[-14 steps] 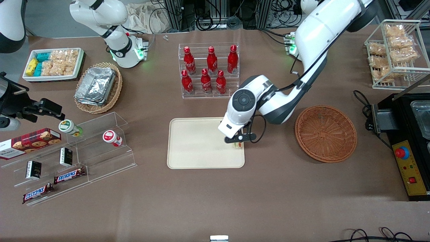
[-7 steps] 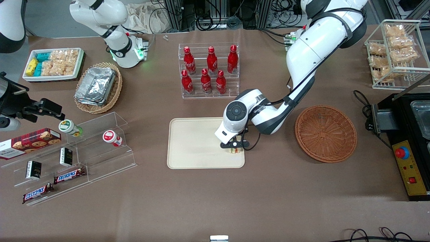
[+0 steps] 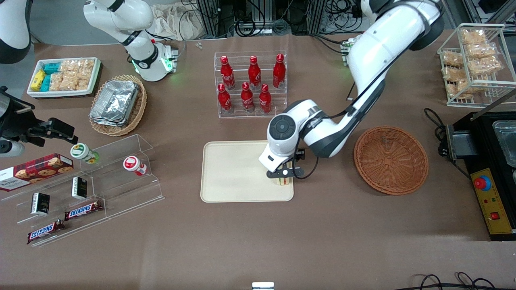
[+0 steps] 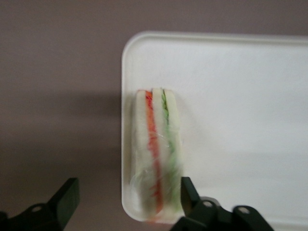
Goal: Place sandwich from basket to tray
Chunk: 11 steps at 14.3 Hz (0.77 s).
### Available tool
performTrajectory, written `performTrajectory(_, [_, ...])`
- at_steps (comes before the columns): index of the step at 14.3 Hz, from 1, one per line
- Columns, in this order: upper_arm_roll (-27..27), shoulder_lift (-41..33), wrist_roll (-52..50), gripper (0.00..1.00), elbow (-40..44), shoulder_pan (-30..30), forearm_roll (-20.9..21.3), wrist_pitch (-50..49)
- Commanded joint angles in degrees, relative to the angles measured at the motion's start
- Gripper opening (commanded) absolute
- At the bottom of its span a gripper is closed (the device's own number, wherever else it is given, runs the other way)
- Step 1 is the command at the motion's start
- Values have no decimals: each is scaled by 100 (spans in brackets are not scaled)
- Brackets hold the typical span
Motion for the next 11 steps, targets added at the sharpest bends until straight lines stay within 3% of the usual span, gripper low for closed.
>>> performTrajectory(1, [23, -1132, 68, 100, -259, 393, -437, -281])
performTrajectory(4, [23, -1687, 321, 100, -259, 727, -621, -649])
performTrajectory(8, [66, -2495, 2034, 100, -259, 1579, -1701, -1738])
performTrajectory(9, [240, -2654, 2228, 100, -242, 1616, -1894, -1967])
performTrajectory(11, [1423, -3136, 2728, 100, -259, 1145, -2429, -2083])
